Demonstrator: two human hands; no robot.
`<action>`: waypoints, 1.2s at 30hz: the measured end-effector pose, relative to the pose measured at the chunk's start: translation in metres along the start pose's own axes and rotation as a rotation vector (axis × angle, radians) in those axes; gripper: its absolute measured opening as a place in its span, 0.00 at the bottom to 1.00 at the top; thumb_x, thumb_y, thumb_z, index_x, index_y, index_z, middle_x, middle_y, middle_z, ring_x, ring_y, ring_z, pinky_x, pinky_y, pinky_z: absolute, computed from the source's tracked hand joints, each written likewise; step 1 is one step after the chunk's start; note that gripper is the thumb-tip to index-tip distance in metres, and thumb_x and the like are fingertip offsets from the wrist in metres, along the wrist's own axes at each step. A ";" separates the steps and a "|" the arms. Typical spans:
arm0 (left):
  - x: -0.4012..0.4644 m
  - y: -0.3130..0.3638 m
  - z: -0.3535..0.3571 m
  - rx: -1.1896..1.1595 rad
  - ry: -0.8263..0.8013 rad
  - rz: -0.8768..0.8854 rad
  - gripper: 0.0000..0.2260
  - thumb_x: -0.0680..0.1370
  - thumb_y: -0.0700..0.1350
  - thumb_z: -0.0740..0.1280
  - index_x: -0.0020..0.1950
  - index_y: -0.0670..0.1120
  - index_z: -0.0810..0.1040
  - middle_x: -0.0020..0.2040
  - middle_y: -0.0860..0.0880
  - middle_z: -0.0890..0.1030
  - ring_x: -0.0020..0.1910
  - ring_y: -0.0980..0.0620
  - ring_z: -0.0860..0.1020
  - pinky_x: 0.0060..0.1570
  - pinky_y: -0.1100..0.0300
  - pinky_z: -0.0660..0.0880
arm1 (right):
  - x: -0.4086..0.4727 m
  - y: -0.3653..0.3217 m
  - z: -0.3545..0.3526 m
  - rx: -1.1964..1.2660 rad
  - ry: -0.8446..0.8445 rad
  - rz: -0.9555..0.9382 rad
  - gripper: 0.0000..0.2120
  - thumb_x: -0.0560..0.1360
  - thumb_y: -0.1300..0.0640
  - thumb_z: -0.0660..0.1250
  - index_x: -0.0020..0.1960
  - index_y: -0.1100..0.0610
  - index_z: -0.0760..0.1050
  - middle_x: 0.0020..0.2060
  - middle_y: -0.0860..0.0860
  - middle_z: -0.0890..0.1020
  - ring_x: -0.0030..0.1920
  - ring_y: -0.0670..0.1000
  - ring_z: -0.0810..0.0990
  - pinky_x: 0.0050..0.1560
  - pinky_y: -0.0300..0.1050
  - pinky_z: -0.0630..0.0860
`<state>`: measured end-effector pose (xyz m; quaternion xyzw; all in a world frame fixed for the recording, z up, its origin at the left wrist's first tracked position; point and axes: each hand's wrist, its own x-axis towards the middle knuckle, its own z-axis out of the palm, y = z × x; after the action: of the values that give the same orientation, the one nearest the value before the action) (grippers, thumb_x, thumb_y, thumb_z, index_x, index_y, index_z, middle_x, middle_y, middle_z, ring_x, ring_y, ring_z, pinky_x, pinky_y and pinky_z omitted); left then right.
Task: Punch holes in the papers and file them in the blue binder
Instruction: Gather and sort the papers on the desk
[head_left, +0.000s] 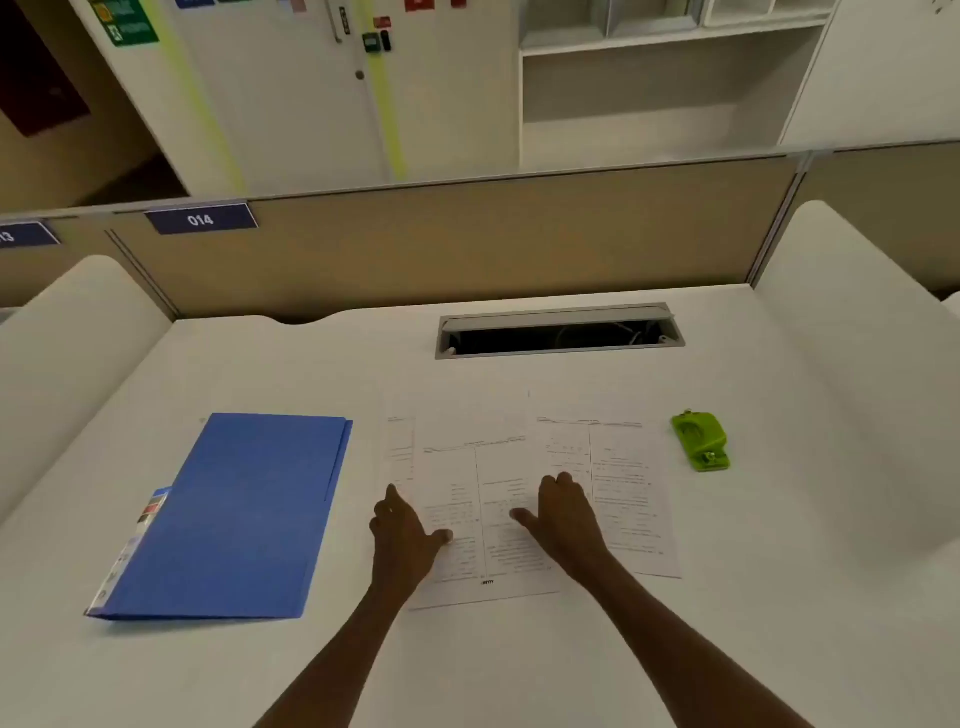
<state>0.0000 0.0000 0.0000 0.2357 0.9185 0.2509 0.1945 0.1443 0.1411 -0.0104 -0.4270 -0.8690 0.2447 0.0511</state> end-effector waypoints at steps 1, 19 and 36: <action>0.000 -0.001 0.002 -0.004 -0.007 -0.018 0.48 0.66 0.48 0.79 0.75 0.38 0.51 0.68 0.38 0.66 0.68 0.40 0.66 0.66 0.47 0.68 | -0.001 -0.003 0.004 -0.005 -0.021 0.025 0.25 0.73 0.41 0.68 0.57 0.61 0.71 0.54 0.56 0.74 0.55 0.55 0.74 0.52 0.46 0.75; 0.009 -0.011 0.009 -0.026 -0.030 -0.054 0.39 0.67 0.46 0.78 0.71 0.38 0.60 0.63 0.39 0.70 0.63 0.41 0.72 0.59 0.50 0.75 | 0.011 -0.047 0.014 -0.145 -0.060 0.393 0.25 0.72 0.58 0.73 0.63 0.66 0.67 0.58 0.62 0.72 0.57 0.57 0.74 0.54 0.48 0.77; 0.020 -0.045 -0.009 -0.528 -0.053 0.032 0.04 0.74 0.46 0.72 0.45 0.47 0.80 0.42 0.55 0.83 0.41 0.56 0.82 0.43 0.56 0.82 | 0.011 -0.022 0.002 0.440 0.066 0.380 0.33 0.70 0.44 0.73 0.66 0.62 0.68 0.60 0.56 0.75 0.62 0.58 0.74 0.61 0.52 0.73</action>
<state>-0.0352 -0.0272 -0.0228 0.1976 0.8122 0.4784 0.2691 0.1209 0.1378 -0.0034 -0.5685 -0.6974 0.4186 0.1237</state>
